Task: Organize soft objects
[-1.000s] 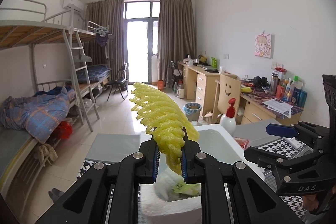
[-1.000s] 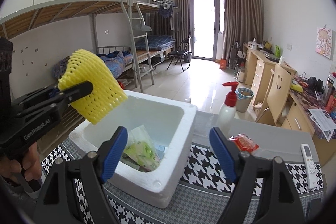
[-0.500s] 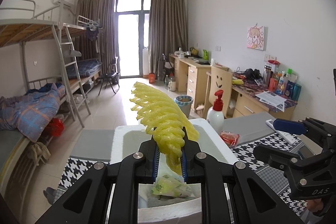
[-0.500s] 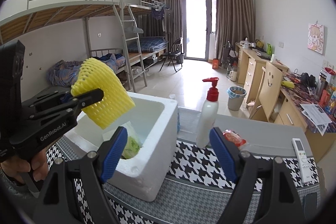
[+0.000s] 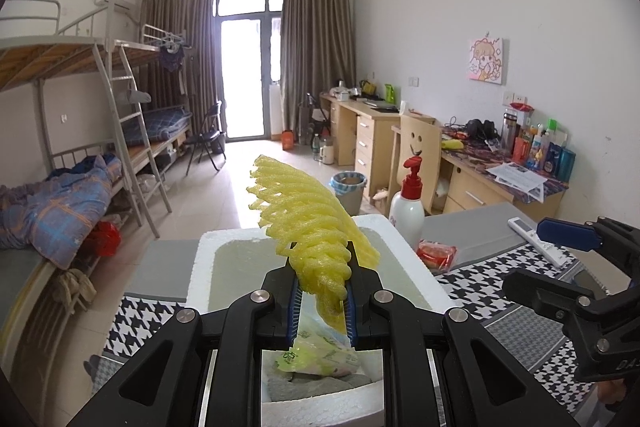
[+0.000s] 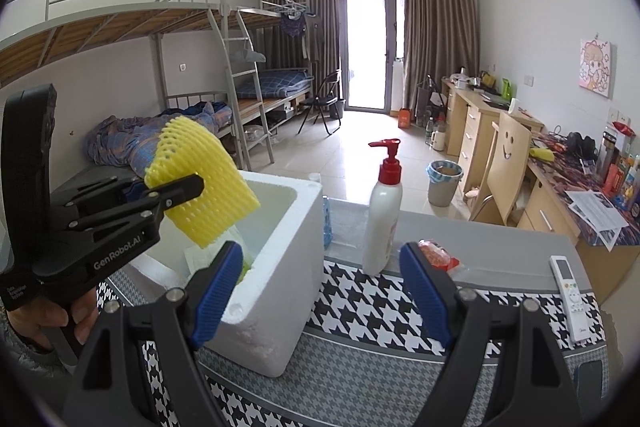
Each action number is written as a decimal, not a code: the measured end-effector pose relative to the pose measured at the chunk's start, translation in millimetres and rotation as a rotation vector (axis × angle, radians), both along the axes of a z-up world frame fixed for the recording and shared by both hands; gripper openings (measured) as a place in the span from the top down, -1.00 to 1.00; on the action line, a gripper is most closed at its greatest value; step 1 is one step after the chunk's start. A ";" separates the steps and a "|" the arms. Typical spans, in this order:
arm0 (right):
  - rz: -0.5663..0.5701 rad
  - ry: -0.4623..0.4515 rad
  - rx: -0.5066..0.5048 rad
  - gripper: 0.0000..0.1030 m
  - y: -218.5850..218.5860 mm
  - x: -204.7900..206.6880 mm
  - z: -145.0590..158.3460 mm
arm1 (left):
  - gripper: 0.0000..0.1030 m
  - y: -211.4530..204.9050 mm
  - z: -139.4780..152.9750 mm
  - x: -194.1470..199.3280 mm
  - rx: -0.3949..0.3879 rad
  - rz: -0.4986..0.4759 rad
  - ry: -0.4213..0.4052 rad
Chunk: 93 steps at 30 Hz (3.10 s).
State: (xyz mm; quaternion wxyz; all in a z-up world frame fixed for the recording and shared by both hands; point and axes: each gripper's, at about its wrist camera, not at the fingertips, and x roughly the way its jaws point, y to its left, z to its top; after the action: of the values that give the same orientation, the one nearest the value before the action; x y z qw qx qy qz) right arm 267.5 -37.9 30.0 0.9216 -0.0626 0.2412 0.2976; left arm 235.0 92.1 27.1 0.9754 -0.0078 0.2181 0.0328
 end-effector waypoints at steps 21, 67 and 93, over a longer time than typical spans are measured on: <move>-0.004 -0.009 0.020 -0.63 -11.1 -9.0 3.8 | -0.81 -1.6 2.5 -8.4 0.011 0.069 -0.017; -0.017 -0.207 0.113 -0.94 -66.7 -133.1 38.6 | -0.98 -60.8 38.0 -142.9 0.071 0.065 -0.207; -0.017 -0.301 0.169 -0.95 -84.6 -198.9 23.6 | -0.98 -74.0 24.1 -191.8 0.072 0.091 -0.260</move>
State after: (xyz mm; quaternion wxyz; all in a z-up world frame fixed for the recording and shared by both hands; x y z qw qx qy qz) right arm 68.7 -122.5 53.6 0.9518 -0.0269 0.0751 0.2961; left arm 43.2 18.1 51.1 0.9925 0.0130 0.0882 0.0833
